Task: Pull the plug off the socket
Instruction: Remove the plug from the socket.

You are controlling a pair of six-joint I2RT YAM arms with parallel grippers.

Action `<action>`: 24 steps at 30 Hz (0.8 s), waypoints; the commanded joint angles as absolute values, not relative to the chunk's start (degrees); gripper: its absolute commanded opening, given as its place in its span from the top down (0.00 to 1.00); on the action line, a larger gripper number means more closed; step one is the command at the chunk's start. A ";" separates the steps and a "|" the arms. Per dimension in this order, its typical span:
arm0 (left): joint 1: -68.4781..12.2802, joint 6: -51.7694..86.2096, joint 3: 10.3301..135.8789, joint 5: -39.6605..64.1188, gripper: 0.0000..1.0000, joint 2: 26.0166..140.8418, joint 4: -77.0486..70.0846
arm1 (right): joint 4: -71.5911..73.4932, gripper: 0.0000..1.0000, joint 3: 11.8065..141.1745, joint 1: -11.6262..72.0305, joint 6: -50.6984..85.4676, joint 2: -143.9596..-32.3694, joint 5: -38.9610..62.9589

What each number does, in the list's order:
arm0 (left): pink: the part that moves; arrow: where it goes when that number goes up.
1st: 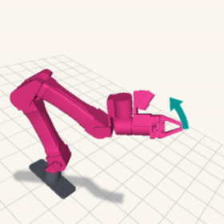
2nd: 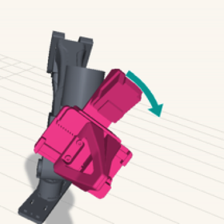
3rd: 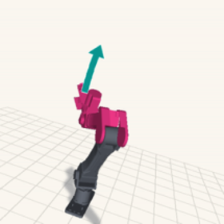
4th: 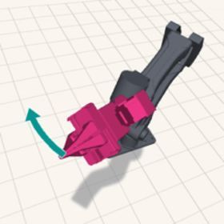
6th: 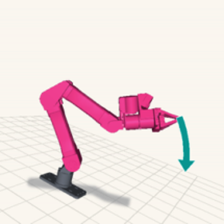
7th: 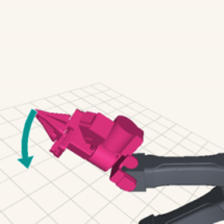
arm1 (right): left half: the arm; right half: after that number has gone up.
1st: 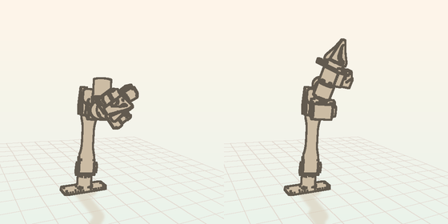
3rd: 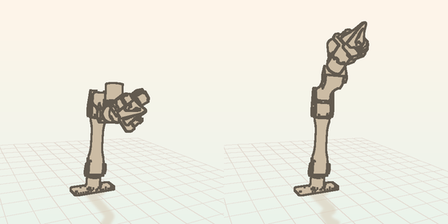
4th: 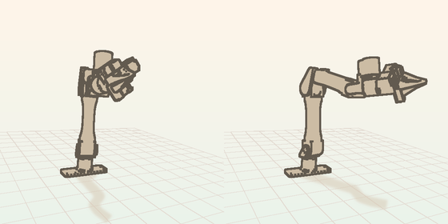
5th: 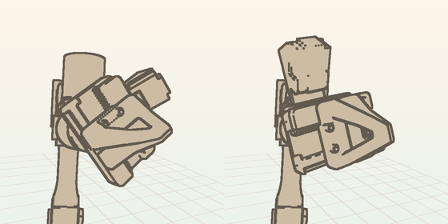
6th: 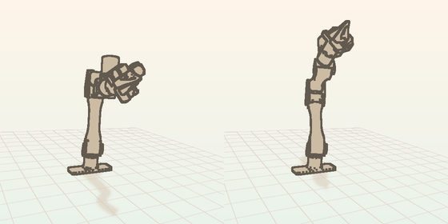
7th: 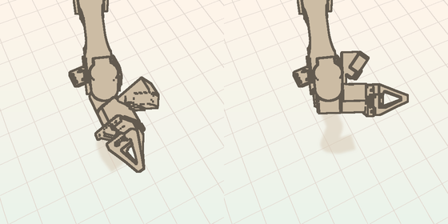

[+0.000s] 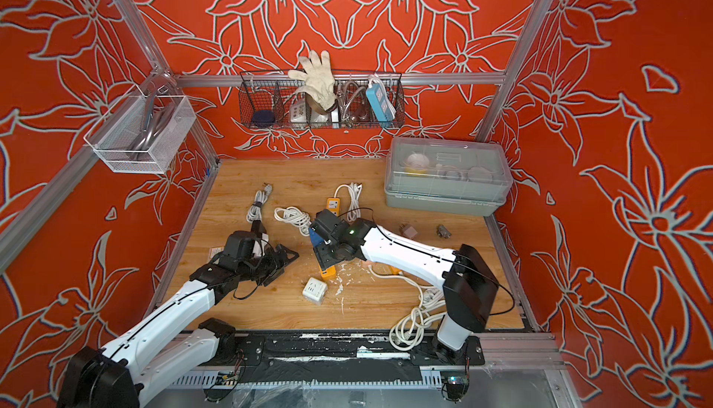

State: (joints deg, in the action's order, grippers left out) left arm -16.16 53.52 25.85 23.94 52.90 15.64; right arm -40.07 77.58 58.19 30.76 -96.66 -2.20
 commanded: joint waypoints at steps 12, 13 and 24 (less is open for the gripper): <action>-15.91 55.52 25.76 25.07 0.17 54.05 13.54 | -46.77 0.42 91.28 59.10 31.52 -111.57 -9.10; -15.91 55.59 25.71 25.20 0.17 54.13 13.38 | -47.63 0.43 92.36 59.08 31.77 -112.47 -9.51; -15.91 57.13 26.18 28.14 0.35 59.24 9.11 | -50.42 0.60 95.17 59.06 32.87 -116.17 -9.94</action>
State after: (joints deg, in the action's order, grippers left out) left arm -16.16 57.06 25.41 25.69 56.51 11.75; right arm -48.45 94.76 58.85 32.12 -115.83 -9.06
